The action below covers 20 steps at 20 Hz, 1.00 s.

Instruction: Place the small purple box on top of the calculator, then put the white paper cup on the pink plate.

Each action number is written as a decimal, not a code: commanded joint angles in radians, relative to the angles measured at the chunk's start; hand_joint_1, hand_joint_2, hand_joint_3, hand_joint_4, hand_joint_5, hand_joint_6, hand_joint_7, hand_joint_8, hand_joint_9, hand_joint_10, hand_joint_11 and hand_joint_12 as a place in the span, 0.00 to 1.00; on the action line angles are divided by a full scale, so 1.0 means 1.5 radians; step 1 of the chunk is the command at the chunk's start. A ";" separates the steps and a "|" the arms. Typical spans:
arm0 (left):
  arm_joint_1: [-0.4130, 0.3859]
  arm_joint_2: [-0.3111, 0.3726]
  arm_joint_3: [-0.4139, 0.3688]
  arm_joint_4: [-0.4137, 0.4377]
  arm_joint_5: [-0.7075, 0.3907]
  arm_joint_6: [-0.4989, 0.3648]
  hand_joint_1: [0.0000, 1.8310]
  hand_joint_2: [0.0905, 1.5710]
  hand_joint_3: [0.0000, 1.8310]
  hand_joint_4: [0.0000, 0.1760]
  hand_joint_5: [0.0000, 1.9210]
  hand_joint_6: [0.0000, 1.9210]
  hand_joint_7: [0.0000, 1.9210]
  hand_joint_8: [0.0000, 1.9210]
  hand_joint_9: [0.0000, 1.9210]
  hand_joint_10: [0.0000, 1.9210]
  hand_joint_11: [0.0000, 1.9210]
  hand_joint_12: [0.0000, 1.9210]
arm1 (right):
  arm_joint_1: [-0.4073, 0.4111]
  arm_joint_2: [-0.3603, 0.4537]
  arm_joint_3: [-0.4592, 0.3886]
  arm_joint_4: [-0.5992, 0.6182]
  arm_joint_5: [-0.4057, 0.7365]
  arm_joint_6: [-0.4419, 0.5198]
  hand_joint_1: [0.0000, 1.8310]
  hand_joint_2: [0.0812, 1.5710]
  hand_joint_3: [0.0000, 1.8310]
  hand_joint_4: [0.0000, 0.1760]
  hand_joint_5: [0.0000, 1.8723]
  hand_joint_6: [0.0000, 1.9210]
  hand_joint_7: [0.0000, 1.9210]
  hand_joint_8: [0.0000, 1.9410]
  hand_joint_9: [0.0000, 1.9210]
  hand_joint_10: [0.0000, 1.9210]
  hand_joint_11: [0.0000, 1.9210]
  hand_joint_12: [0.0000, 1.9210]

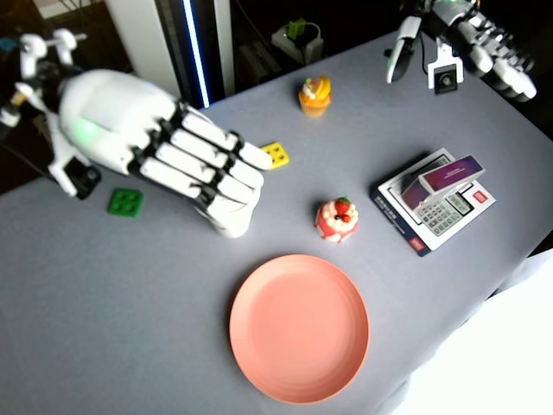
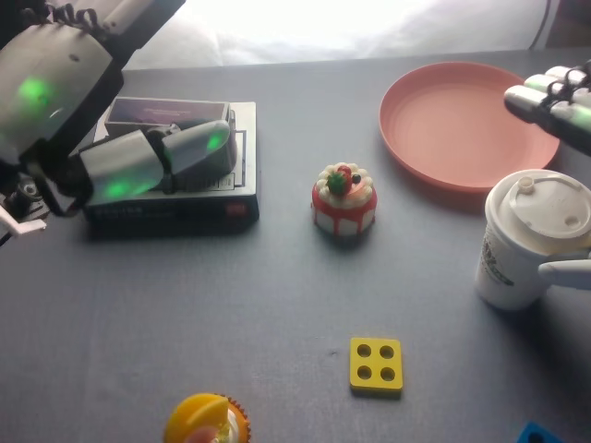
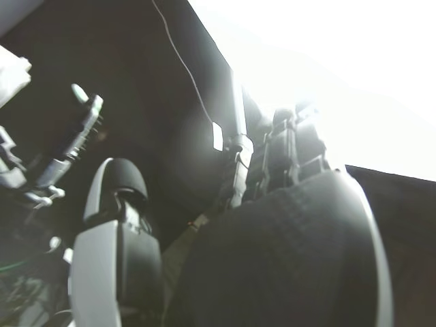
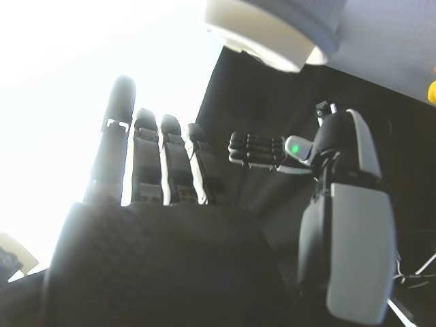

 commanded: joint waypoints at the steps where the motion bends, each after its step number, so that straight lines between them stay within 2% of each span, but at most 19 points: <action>1: -0.006 0.005 -0.003 0.003 -0.097 -0.003 0.30 0.74 0.01 0.66 0.01 0.00 0.00 0.00 0.00 0.00 0.02 0.01 | 0.013 -0.006 0.006 -0.001 0.052 0.003 0.33 0.58 0.00 0.04 0.00 0.00 0.00 0.00 0.00 0.00 0.00 0.49; 2: -0.005 0.005 -0.004 0.003 -0.099 -0.003 0.31 0.74 0.01 0.72 0.01 0.00 0.00 0.00 0.00 0.00 0.01 0.01 | 0.021 -0.014 0.013 -0.002 0.038 0.003 0.34 0.56 0.00 0.22 0.00 0.00 0.00 0.00 0.00 0.00 0.00 0.58; 3: -0.004 0.006 -0.004 0.001 -0.098 -0.003 0.30 0.74 0.01 0.66 0.01 0.00 0.00 0.00 0.00 0.00 0.01 0.01 | 0.033 -0.028 0.025 -0.003 0.016 0.003 0.35 0.56 0.00 0.32 0.00 0.00 0.00 0.00 0.00 0.00 0.00 0.59; 4: -0.003 0.007 -0.004 0.000 -0.097 -0.003 0.29 0.75 0.01 0.63 0.00 0.00 0.00 0.00 0.00 0.00 0.01 0.01 | 0.046 -0.043 0.039 -0.004 -0.013 0.003 0.35 0.57 0.00 0.13 0.00 0.00 0.00 0.00 0.01 0.00 0.00 0.70; 5: -0.002 0.008 -0.004 -0.001 -0.098 -0.003 0.28 0.76 0.01 0.63 0.00 0.00 0.00 0.00 0.00 0.00 0.00 0.01 | 0.051 -0.050 0.045 -0.004 -0.027 0.003 0.36 0.57 0.00 0.08 0.00 0.00 0.00 0.00 0.01 0.01 0.00 0.78; 6: -0.001 0.009 -0.004 -0.002 -0.100 -0.003 0.29 0.76 0.00 0.62 0.01 0.00 0.00 0.00 0.00 0.00 0.00 0.08 | 0.057 -0.058 0.052 -0.005 -0.043 0.003 0.37 0.59 0.00 0.00 0.00 0.00 0.00 0.00 0.00 0.00 0.00 0.79; 7: 0.000 0.010 -0.004 -0.002 -0.100 -0.003 0.28 0.76 0.00 0.63 0.01 0.00 0.00 0.00 0.00 0.00 0.00 0.13 | 0.060 -0.063 0.058 -0.004 -0.053 0.003 0.38 0.59 0.00 0.08 0.00 0.00 0.00 0.00 0.00 0.00 0.00 0.80; 8: 0.000 0.010 -0.004 -0.002 -0.101 -0.003 0.28 0.76 0.00 0.63 0.01 0.00 0.00 0.00 0.00 0.00 0.00 0.14 | 0.061 -0.068 0.062 -0.004 -0.065 0.003 0.38 0.59 0.00 0.10 0.00 0.00 0.00 0.00 0.00 0.00 0.00 0.80; 9: 0.000 0.010 -0.005 -0.002 -0.101 -0.003 0.28 0.76 0.00 0.59 0.01 0.00 0.00 0.00 0.00 0.00 0.00 0.13 | 0.061 -0.068 0.062 -0.004 -0.067 0.003 0.41 0.60 0.00 0.00 0.00 0.00 0.00 0.00 0.01 0.01 0.00 0.85; 10: 0.000 0.010 -0.005 -0.002 -0.101 -0.003 0.27 0.77 0.00 0.55 0.01 0.00 0.00 0.00 0.00 0.00 0.00 0.12 | 0.061 -0.068 0.062 -0.004 -0.069 0.003 0.45 0.63 0.00 0.00 0.00 0.00 0.05 0.01 0.00 0.22 0.00 0.93; 11: 0.000 0.010 -0.005 -0.002 -0.101 -0.003 0.27 0.76 0.00 0.57 0.01 0.00 0.00 0.00 0.00 0.00 0.00 0.12 | 0.061 -0.068 0.063 -0.004 -0.069 0.003 0.49 0.65 0.00 0.00 0.02 0.01 0.08 0.02 0.00 0.39 0.00 0.95; 12: 0.001 0.010 -0.005 -0.003 -0.102 -0.003 0.27 0.76 0.00 0.57 0.01 0.00 0.00 0.00 0.00 0.00 0.00 0.12 | 0.061 -0.068 0.063 -0.004 -0.069 0.003 0.50 0.65 0.00 0.00 0.03 0.01 0.09 0.02 0.00 0.44 0.00 0.95; 13: 0.001 0.010 -0.005 -0.004 -0.102 -0.003 0.28 0.76 0.00 0.54 0.02 0.00 0.00 0.00 0.00 0.00 0.00 0.14 | 0.061 -0.068 0.064 -0.004 -0.069 0.003 0.61 0.70 0.01 0.00 0.18 0.15 0.27 0.19 0.18 0.61 0.15 0.96; 14: 0.001 0.010 -0.005 -0.005 -0.102 -0.003 0.28 0.76 0.00 0.57 0.02 0.00 0.00 0.00 0.00 0.00 0.00 0.14 | 0.062 -0.068 0.064 -0.004 -0.069 0.003 0.68 0.70 0.00 0.00 0.21 0.30 0.30 0.35 0.25 0.72 0.22 0.99; 15: 0.002 0.010 -0.005 -0.008 -0.102 -0.003 0.29 0.76 0.00 0.55 0.02 0.00 0.00 0.00 0.00 0.00 0.00 0.14 | 0.065 -0.068 0.063 -0.004 -0.061 0.003 0.63 0.79 0.00 0.00 0.27 0.71 0.38 0.65 0.30 0.83 0.32 1.00; 16: 0.005 0.012 -0.005 -0.009 -0.103 -0.003 0.29 0.77 0.00 0.55 0.02 0.00 0.00 0.00 0.00 0.00 0.00 0.14 | 0.069 -0.068 0.063 -0.004 -0.051 0.003 0.62 0.82 0.00 0.00 0.27 0.82 0.38 0.74 0.31 0.87 0.35 1.00; 17: 0.007 0.013 -0.005 -0.010 -0.105 -0.004 0.29 0.77 0.00 0.55 0.02 0.00 0.00 0.00 0.00 0.00 0.00 0.14 | 0.073 -0.066 0.061 -0.005 -0.038 0.003 0.61 0.83 0.00 0.00 0.27 0.84 0.38 0.75 0.31 0.88 0.35 1.00; 18: 0.009 0.013 -0.005 -0.010 -0.106 -0.004 0.31 0.77 0.00 0.56 0.02 0.00 0.00 0.00 0.00 0.00 0.00 0.16 | 0.079 -0.062 0.060 -0.007 -0.026 0.003 0.61 0.83 0.00 0.00 0.27 0.83 0.37 0.78 0.33 0.93 0.38 1.00; 20: 0.010 0.013 -0.005 -0.010 -0.107 -0.004 0.30 0.78 0.00 0.59 0.02 0.00 0.00 0.00 0.00 0.00 0.00 0.18 | 0.095 -0.050 0.059 -0.011 -0.005 0.003 0.61 0.83 0.00 0.00 0.28 0.82 0.36 0.79 0.26 0.94 0.30 1.00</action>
